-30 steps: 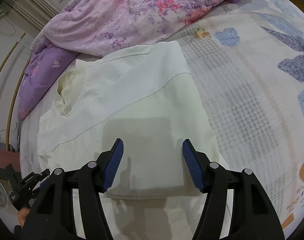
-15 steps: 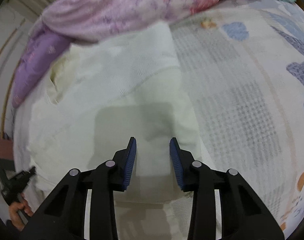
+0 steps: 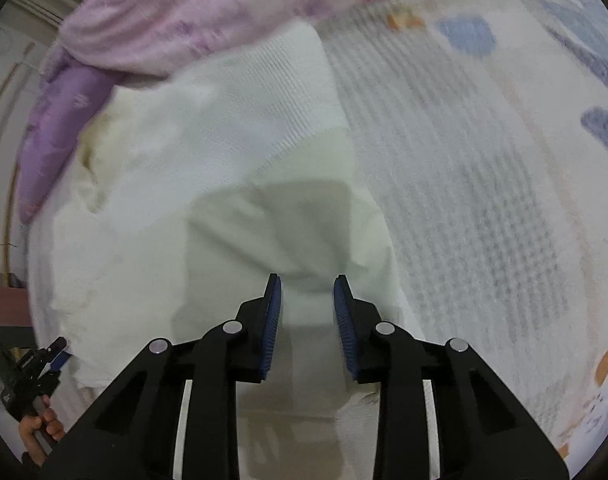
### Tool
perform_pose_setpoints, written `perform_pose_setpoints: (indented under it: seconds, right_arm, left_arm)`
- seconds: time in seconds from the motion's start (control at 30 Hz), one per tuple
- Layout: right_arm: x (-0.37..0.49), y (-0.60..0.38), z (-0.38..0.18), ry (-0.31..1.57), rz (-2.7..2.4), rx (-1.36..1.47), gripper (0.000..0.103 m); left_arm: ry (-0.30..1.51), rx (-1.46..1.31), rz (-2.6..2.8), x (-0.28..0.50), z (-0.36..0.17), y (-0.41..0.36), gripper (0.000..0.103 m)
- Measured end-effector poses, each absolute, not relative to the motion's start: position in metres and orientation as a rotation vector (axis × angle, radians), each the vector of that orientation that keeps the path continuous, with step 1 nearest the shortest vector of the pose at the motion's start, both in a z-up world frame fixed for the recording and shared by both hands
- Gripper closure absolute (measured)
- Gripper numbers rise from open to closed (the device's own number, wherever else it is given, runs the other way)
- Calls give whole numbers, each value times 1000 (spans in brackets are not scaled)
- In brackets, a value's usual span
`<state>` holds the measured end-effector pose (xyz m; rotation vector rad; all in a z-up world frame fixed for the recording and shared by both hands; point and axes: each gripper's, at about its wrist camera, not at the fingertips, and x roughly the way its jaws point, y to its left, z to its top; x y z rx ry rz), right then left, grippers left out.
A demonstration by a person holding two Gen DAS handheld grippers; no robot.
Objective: Fold large clothes
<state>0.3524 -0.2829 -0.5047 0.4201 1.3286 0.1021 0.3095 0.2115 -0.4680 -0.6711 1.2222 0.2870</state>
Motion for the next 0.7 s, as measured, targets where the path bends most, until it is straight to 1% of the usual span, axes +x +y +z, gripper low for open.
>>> perform_pose_setpoints:
  seconds: [0.03,0.1,0.13,0.17,0.3,0.37,0.47,0.6,0.7]
  right_arm:
    - [354,-283,-498,1309,107,408,71]
    - [366,-286,-485,1258,108,387,57]
    - [372,-288,-483,1253,106,385,55]
    - [382,-291,-484,1255,99,387,54]
    - [417,-312,-495,1253,49,462,54]
    - [430,-323,-501,1247,34,527,54]
    - [450,-332,-509,1240,4,616,54]
    - [473,-334,-519,1239,-42,626,54]
    - [485,-329,-525,1243,-22,633,54]
  left_arm:
    - [1203,-675,277,312,-460,215,62]
    - [1180,-665,274,319,-451,220,51]
    - [1162,-659,268,328,-448,224,49]
    - [1157,-653,261,336,-448,227,49]
    - [1183,-592,257,382,-460,238,48]
    - [1221,-592,261,407,-469,245,45]
    - [1232,-554,276,432,-477,252,44]
    - [1280,-547,308,453,-494,262,44]
    - [1325,-489,338,466,-503,260,44]
